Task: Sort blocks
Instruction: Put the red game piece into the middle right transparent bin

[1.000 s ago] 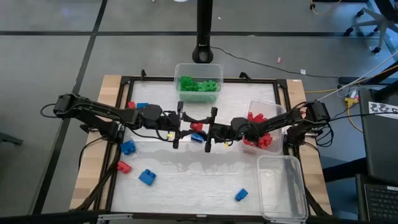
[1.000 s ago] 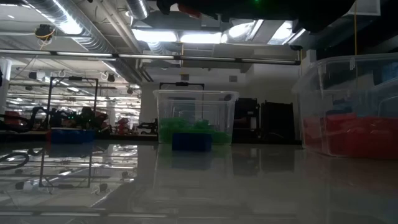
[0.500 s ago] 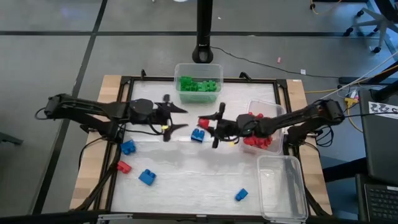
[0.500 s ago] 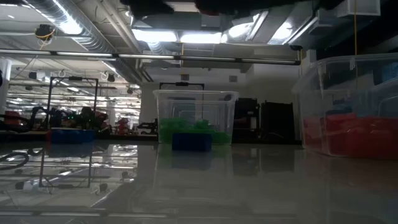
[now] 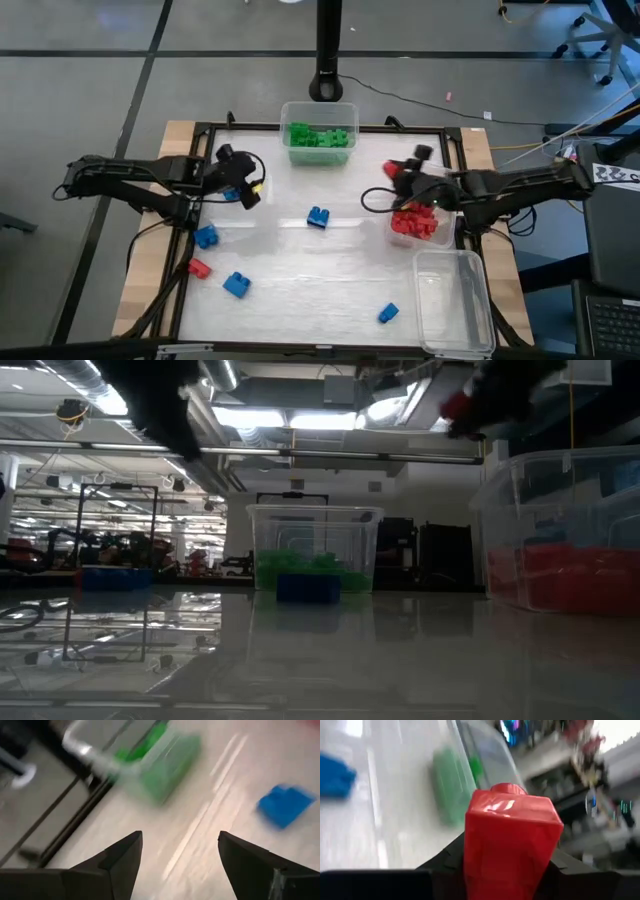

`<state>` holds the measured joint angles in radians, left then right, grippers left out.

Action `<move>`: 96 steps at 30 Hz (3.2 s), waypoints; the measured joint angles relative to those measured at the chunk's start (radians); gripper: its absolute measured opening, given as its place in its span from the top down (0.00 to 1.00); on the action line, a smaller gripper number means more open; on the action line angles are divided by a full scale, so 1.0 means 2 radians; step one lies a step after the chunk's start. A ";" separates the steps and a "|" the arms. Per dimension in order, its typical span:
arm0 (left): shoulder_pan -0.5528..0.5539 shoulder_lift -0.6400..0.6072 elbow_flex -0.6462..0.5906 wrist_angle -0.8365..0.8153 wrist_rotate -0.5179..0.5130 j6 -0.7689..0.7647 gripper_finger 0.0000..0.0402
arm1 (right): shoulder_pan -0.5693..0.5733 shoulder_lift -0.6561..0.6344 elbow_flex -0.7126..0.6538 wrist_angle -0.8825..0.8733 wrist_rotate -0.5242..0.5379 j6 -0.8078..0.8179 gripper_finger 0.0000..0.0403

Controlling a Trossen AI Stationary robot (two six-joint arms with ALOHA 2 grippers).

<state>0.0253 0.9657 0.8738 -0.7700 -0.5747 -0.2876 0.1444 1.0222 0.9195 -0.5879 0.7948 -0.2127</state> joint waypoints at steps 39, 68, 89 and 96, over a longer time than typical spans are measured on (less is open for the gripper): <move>0.135 0.203 0.000 -0.260 0.045 -0.084 0.38 | 0.000 -0.028 -0.043 -0.289 -0.128 0.248 0.13; 0.237 0.403 0.028 -0.126 0.046 0.265 0.38 | 0.000 -0.028 -0.043 -0.274 -0.128 0.193 0.14; 0.321 0.378 0.058 -0.287 0.027 0.106 0.38 | 0.000 -0.028 -0.043 -0.246 -0.132 0.178 0.14; 0.378 0.378 0.035 -0.264 0.027 0.136 0.38 | 0.000 -0.028 -0.043 -0.225 -0.132 0.167 0.14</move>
<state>0.7816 1.7218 0.9433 -1.2980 -0.5209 -0.0161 0.1437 0.9665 0.8337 -1.0375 0.5310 0.1211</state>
